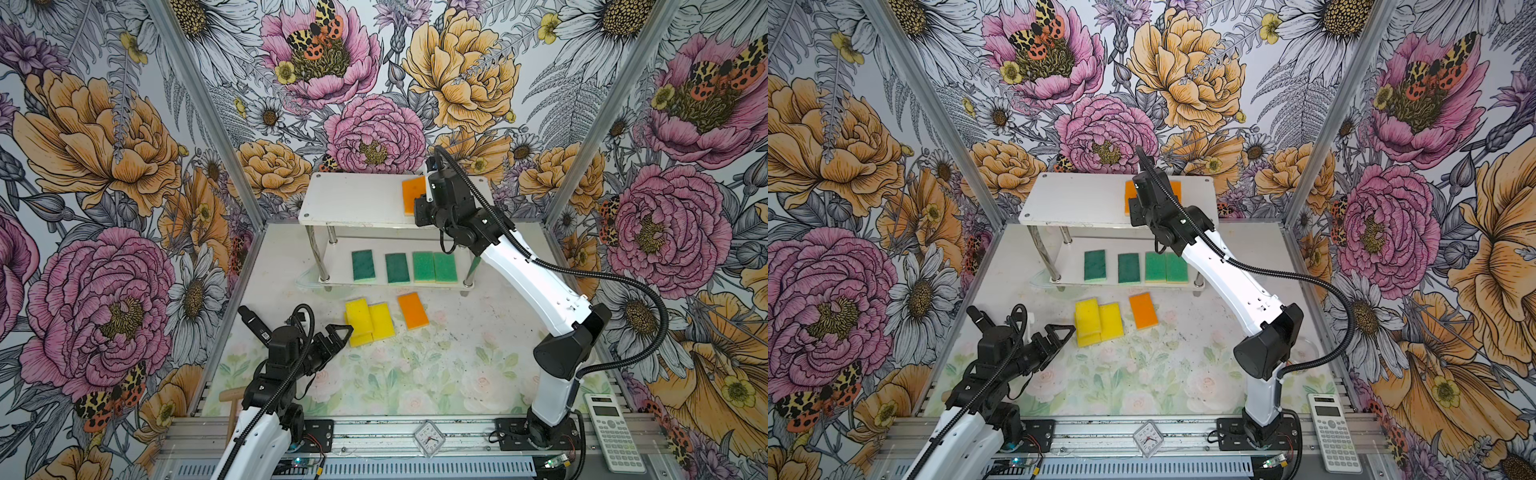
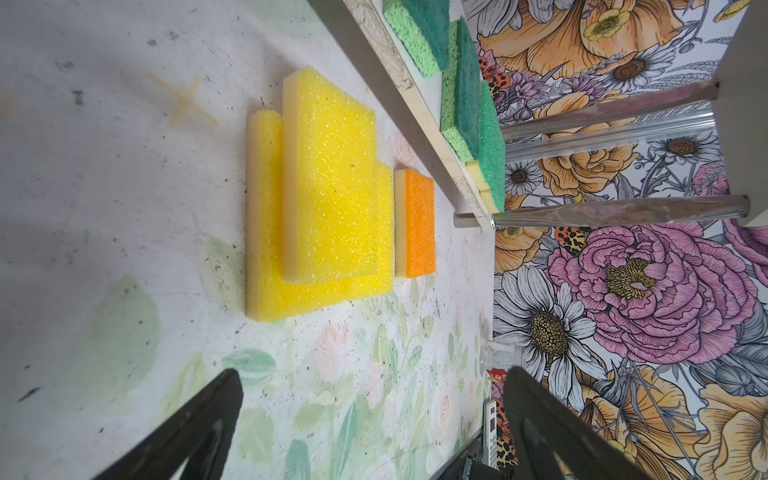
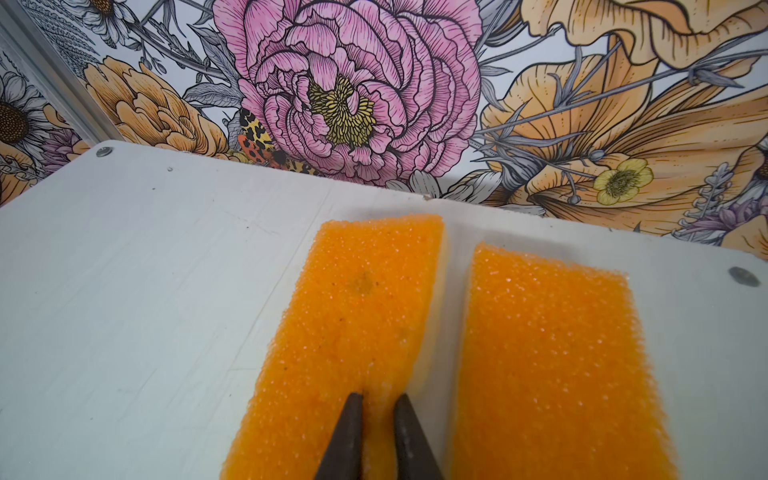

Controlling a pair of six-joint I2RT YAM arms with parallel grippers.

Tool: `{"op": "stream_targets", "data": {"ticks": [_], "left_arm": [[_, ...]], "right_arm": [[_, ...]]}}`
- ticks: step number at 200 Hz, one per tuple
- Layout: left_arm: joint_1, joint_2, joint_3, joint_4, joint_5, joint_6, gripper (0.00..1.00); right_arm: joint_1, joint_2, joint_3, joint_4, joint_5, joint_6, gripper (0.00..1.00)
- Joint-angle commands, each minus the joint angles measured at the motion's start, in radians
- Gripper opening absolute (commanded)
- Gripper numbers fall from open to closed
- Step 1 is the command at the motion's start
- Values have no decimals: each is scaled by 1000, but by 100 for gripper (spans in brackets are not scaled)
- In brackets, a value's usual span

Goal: Place and organize the cleaning sponges onto the shelf

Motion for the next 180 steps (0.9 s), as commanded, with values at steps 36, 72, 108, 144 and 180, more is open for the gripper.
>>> {"op": "stream_targets", "data": {"ticks": [36,72,108,144,180], "left_arm": [[11,-10,-12,8,0,-12,99],[9,-10,-12,7,0,-12,99],[9,-10,-12,8,-1,-12,99],[10,-9,-14,8,-2,-12,99],[10,-10,-13,7,-1,-12,99]], "right_arm": [[-15,-56,-45,-48,50,-4,15],[-25,-69,-57,-45,50,-7,14],[-33,-76,-64,-43,53,-7,14],[-41,-86,-78,-41,55,-6,14],[-51,-102,-92,-39,52,-14,14]]}}
